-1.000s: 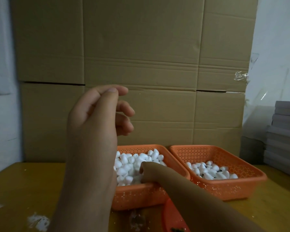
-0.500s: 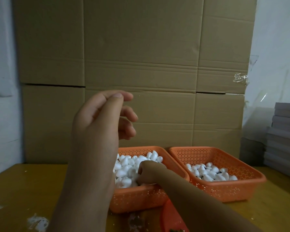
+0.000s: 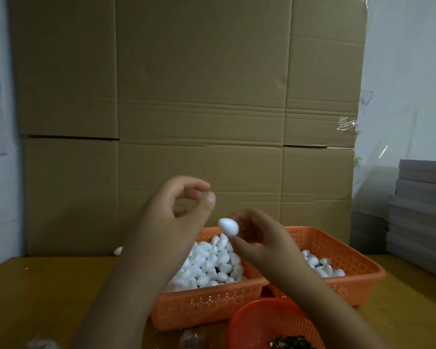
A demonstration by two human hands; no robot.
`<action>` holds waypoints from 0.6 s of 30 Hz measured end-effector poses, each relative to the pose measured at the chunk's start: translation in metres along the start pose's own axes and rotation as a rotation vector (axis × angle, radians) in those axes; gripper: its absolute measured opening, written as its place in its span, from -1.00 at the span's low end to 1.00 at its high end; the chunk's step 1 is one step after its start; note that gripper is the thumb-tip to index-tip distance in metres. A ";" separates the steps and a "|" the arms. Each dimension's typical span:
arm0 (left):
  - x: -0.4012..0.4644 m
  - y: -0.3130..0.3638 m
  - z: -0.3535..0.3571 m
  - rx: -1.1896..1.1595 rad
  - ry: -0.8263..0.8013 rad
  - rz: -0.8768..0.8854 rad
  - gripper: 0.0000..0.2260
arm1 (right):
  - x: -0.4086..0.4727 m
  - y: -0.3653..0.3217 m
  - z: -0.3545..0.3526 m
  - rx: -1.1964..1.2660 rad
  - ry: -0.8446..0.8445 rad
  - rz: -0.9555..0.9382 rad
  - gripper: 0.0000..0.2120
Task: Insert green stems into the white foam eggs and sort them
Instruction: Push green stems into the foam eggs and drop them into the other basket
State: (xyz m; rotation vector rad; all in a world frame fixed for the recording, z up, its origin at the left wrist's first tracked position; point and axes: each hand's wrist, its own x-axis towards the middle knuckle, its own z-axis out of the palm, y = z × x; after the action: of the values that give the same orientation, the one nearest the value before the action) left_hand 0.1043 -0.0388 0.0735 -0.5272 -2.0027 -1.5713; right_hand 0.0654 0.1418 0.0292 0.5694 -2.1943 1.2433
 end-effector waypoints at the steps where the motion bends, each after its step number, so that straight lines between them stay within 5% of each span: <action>1: -0.001 0.000 0.003 0.028 -0.054 -0.017 -0.87 | -0.008 -0.005 -0.005 -0.008 0.018 -0.022 -0.86; 6: -0.007 -0.004 0.020 0.188 -0.326 -0.061 -0.81 | -0.028 -0.023 -0.020 -0.112 0.068 -0.131 -0.77; 14: -0.007 -0.006 0.032 0.077 -0.331 -0.039 -0.85 | -0.029 -0.037 -0.037 -0.144 0.015 -0.219 -0.78; 18: -0.006 -0.005 0.032 0.023 -0.249 -0.011 -0.93 | -0.030 -0.037 -0.052 -0.017 -0.178 -0.067 -0.78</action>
State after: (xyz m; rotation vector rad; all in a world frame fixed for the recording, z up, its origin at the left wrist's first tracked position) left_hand 0.1003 -0.0092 0.0600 -0.7350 -2.2059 -1.5499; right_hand 0.1238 0.1722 0.0555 0.7666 -2.3081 1.1775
